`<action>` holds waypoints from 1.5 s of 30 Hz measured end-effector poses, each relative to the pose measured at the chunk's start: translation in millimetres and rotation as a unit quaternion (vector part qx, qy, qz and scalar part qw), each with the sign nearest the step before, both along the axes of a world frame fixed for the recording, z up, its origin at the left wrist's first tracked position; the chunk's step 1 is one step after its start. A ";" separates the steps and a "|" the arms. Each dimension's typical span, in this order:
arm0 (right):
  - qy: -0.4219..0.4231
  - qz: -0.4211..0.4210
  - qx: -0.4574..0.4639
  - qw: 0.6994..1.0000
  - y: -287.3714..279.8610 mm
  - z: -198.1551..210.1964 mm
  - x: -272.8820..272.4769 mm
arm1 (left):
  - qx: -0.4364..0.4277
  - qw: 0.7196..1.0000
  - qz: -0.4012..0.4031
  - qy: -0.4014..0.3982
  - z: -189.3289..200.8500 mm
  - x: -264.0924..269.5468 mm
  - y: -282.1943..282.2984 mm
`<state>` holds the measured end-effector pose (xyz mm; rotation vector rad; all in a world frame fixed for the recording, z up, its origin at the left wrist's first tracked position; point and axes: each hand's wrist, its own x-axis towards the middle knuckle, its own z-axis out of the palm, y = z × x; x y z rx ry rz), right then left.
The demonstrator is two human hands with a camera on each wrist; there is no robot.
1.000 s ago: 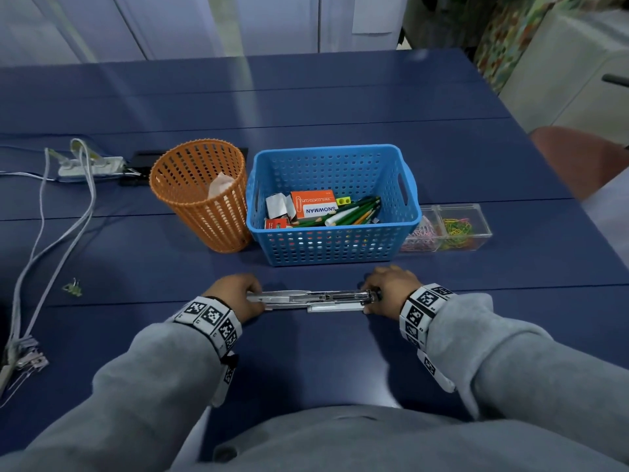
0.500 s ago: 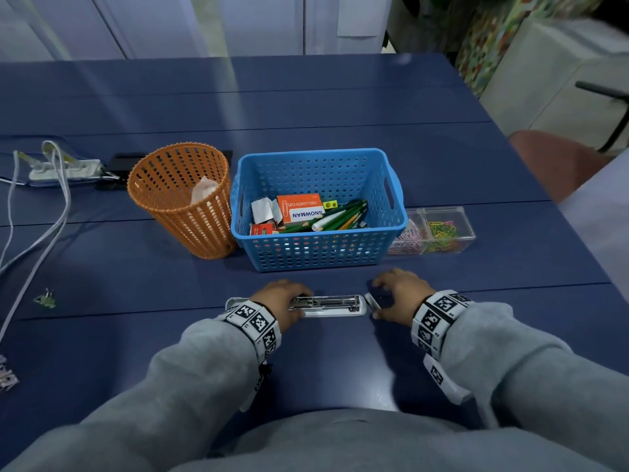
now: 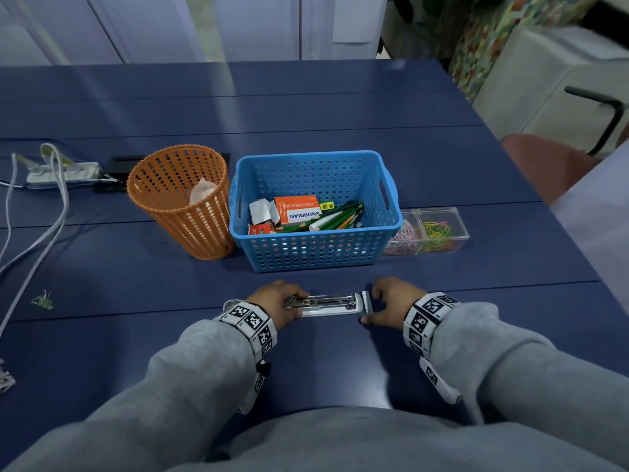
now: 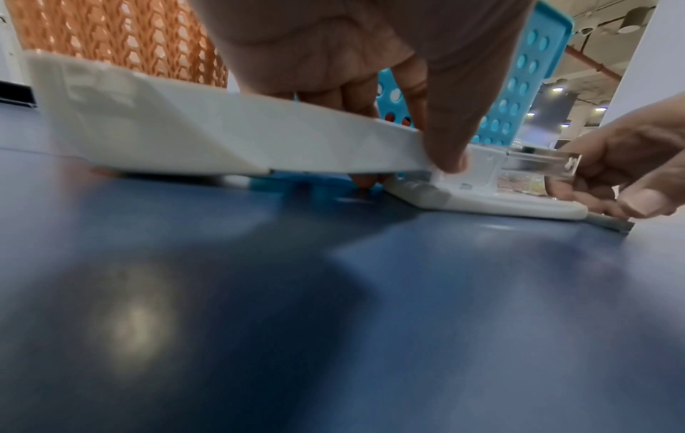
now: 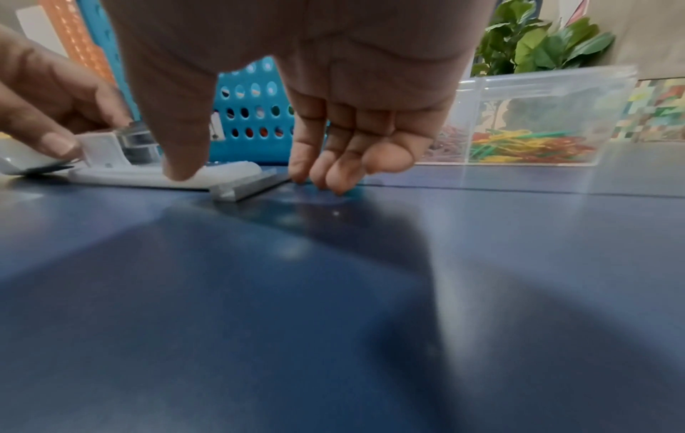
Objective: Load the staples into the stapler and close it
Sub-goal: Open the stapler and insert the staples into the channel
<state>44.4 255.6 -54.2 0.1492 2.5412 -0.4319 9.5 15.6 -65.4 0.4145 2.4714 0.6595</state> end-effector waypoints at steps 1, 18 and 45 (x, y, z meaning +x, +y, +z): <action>0.000 -0.001 0.002 1.000 -1.5 0.9 -0.3 | 0.000 1.000 -0.001 0.000 0.1 0.2 0.2; 0.086 -0.140 -0.085 0.983 11.7 17.6 5.2 | -0.003 1.000 -0.007 0.008 -0.4 0.3 -0.9; 0.086 0.220 0.026 0.971 -39.9 55.2 -16.2 | 0.006 1.000 -0.010 0.025 -9.2 -1.0 -2.1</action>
